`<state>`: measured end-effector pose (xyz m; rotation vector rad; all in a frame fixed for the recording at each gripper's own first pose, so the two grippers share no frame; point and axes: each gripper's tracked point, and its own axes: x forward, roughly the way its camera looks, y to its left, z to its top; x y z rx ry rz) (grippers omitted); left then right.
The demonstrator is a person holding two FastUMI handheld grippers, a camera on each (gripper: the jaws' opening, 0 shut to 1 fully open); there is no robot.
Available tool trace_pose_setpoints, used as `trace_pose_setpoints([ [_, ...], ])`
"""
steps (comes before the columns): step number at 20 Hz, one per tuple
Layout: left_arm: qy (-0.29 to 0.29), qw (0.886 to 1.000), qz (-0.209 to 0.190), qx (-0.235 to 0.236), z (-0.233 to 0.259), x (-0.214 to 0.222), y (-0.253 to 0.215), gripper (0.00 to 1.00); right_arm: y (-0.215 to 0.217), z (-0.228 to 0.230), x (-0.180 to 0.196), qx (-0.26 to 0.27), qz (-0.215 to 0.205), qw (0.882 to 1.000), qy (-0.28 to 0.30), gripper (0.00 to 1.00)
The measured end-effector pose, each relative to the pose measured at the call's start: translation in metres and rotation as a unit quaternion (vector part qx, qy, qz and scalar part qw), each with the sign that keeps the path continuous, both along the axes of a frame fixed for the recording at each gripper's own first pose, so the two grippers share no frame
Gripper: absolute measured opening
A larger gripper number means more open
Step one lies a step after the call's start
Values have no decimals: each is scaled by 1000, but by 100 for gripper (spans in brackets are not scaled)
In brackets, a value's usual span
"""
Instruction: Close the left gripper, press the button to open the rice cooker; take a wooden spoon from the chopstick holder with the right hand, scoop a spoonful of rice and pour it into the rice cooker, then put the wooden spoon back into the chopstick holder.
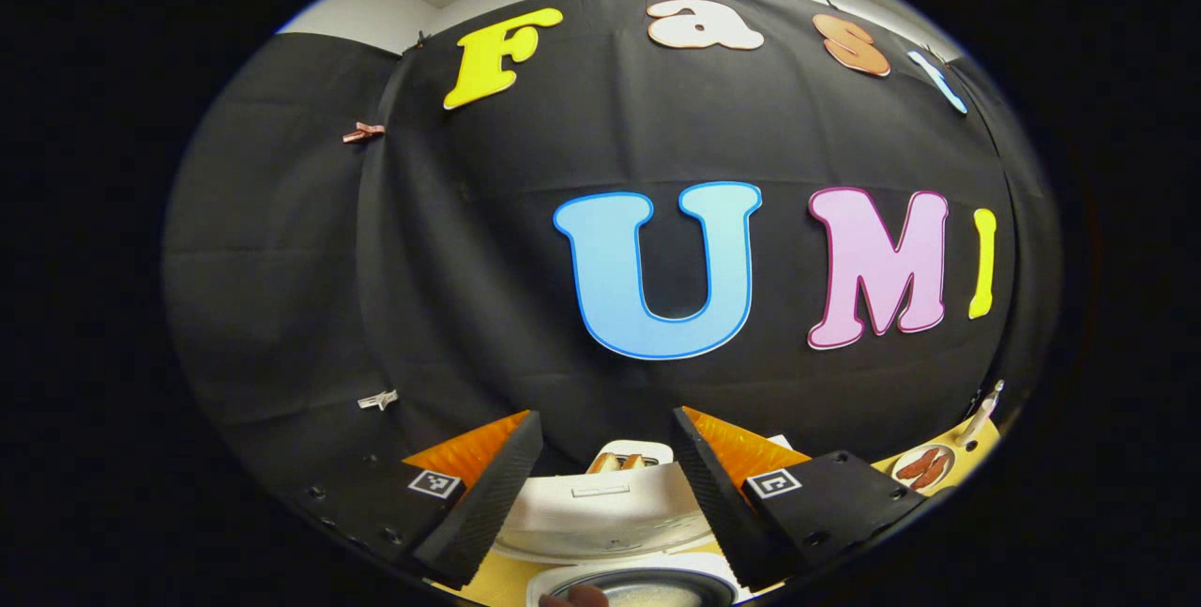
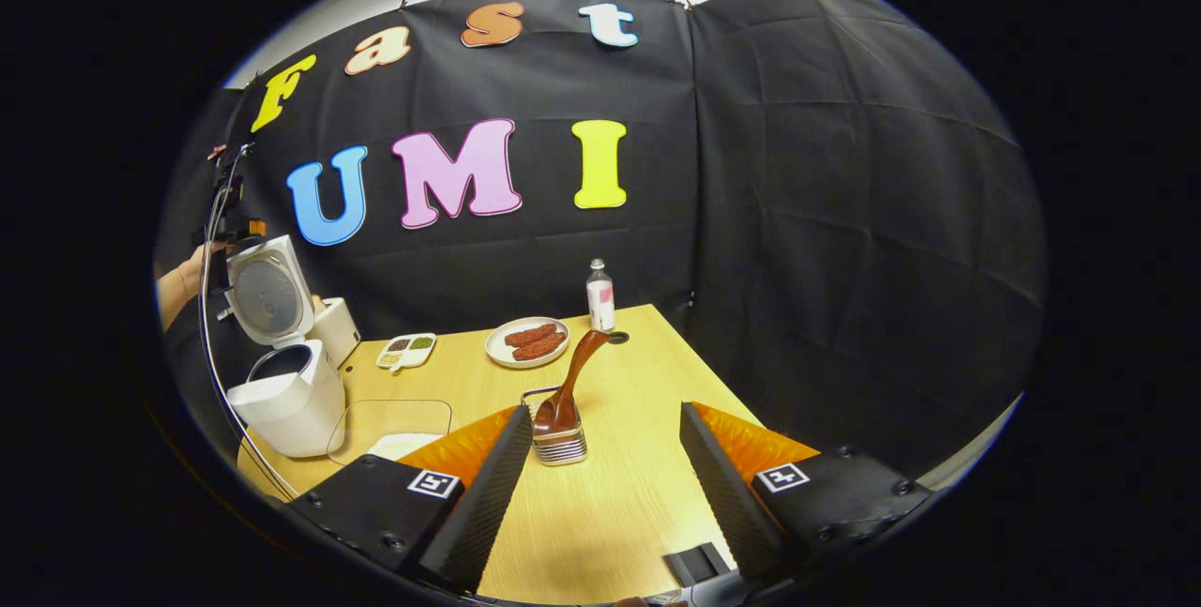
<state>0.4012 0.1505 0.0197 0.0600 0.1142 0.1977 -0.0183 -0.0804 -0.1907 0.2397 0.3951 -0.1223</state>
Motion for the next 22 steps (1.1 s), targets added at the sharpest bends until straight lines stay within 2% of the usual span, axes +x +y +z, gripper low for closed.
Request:
trace_pose_setpoints([
  [3,29,999,8,-26,-20,-2,0,94,0,-1,-4,-1,0,1000,2,98],
  [5,24,999,12,-47,-20,-9,-2,98,1,-1,-3,1,4,1000,3,98],
  [7,22,999,12,-42,-22,-22,-8,98,3,1,-1,6,7,1000,1,98],
  [14,32,998,21,-50,-58,-108,-40,97,5,1,-4,10,28,1000,-1,99],
  [17,53,995,29,-75,-87,-143,-51,97,1,4,-8,8,32,999,-4,99],
  [19,69,993,37,-85,-106,-158,-56,97,0,4,-11,8,37,999,-5,98],
  [22,99,991,47,-74,-130,-171,-62,98,0,1,-17,7,45,999,-4,98],
])
